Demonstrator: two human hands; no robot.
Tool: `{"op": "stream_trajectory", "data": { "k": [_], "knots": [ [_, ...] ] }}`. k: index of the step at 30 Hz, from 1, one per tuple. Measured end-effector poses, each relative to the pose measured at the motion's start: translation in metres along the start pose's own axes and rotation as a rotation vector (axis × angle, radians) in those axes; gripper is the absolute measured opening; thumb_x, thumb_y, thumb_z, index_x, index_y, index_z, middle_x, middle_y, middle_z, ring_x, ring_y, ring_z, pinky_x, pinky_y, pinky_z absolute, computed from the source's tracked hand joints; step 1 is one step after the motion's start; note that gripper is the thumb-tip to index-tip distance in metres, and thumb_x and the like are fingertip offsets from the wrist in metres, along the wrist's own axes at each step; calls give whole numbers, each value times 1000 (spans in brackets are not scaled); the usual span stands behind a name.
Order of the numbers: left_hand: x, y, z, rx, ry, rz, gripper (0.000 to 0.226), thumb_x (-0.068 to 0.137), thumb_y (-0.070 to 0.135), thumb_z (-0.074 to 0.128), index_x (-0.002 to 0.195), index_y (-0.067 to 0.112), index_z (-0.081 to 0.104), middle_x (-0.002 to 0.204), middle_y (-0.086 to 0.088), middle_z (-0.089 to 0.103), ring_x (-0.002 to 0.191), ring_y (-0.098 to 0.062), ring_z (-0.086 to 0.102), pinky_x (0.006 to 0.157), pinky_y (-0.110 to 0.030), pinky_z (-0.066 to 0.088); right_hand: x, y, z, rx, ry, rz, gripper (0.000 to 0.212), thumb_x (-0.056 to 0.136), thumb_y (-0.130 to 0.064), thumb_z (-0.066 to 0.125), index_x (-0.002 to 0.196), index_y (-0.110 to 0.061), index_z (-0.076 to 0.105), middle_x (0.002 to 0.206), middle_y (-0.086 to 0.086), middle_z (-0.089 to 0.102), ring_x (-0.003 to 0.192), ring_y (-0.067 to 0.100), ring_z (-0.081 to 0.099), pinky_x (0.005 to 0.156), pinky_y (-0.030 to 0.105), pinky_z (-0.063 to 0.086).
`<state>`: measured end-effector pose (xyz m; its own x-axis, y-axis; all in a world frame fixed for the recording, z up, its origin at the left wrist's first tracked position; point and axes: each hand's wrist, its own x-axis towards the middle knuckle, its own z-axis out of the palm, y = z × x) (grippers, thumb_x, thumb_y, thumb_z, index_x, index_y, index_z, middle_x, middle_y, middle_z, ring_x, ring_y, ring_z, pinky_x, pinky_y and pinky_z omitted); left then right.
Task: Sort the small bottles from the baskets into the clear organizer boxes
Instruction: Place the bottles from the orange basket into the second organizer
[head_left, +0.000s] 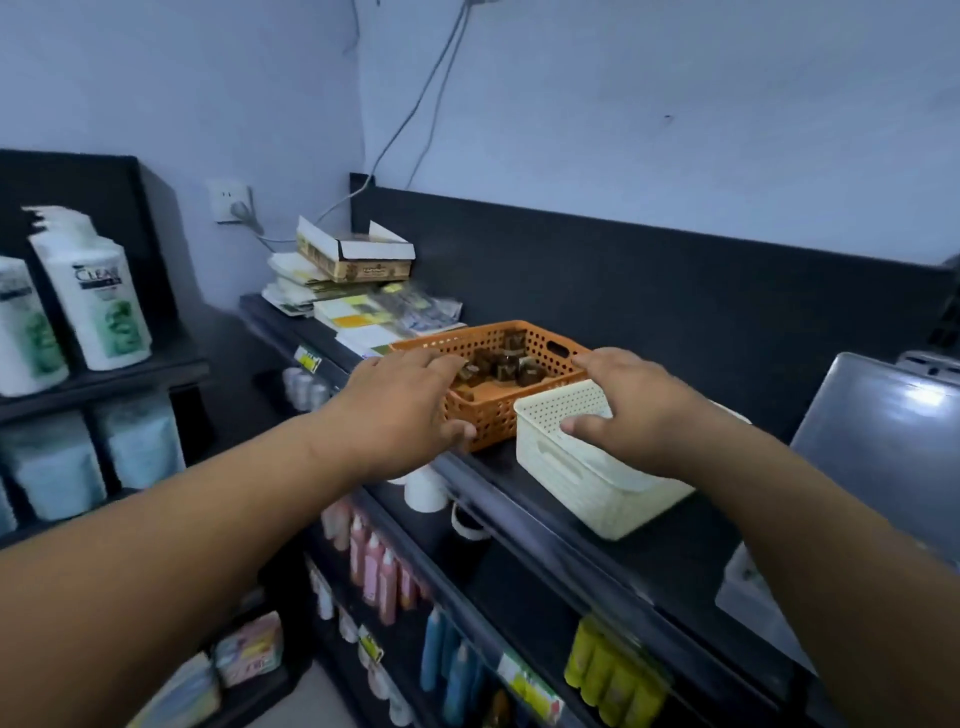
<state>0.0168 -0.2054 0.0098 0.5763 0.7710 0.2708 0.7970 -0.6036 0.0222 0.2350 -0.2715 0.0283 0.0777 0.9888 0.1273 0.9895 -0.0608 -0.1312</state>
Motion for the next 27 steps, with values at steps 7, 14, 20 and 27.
{"op": "stream_trajectory", "data": {
  "k": [7, 14, 20, 27],
  "knots": [
    [93, -42, 25, -66, 13, -16, 73, 87, 53, 57, 147, 25, 27, 142, -2, 43, 127, -23, 43, 103, -40, 38, 94, 17, 8, 57, 9, 45, 66, 86, -48, 62, 143, -28, 36, 144, -3, 41, 125, 21, 47, 101, 43, 45],
    [177, -72, 60, -132, -63, 104, 66, 87, 46, 61, 143, 28, 32, 133, -4, 49, 121, -22, 48, 97, -33, 43, 156, 32, 25, 49, -51, 125, 55, 84, -51, 65, 133, -33, 46, 130, -6, 50, 105, 15, 57, 87, 38, 52],
    [256, -83, 93, -127, -158, 338, 53, 83, 42, 65, 130, 26, 47, 126, 1, 56, 116, -20, 53, 91, -32, 45, 201, 35, 39, -38, -139, 262, 64, 87, -44, 64, 144, -27, 39, 138, -3, 48, 119, 19, 51, 95, 34, 47],
    [326, -84, 121, -100, -330, 596, 54, 80, 36, 69, 129, 28, 50, 129, 3, 54, 115, -17, 52, 92, -32, 46, 242, 17, 65, -120, -365, 409, 42, 84, -37, 67, 122, -24, 56, 113, 1, 62, 96, 21, 60, 77, 32, 53]
  ]
}}
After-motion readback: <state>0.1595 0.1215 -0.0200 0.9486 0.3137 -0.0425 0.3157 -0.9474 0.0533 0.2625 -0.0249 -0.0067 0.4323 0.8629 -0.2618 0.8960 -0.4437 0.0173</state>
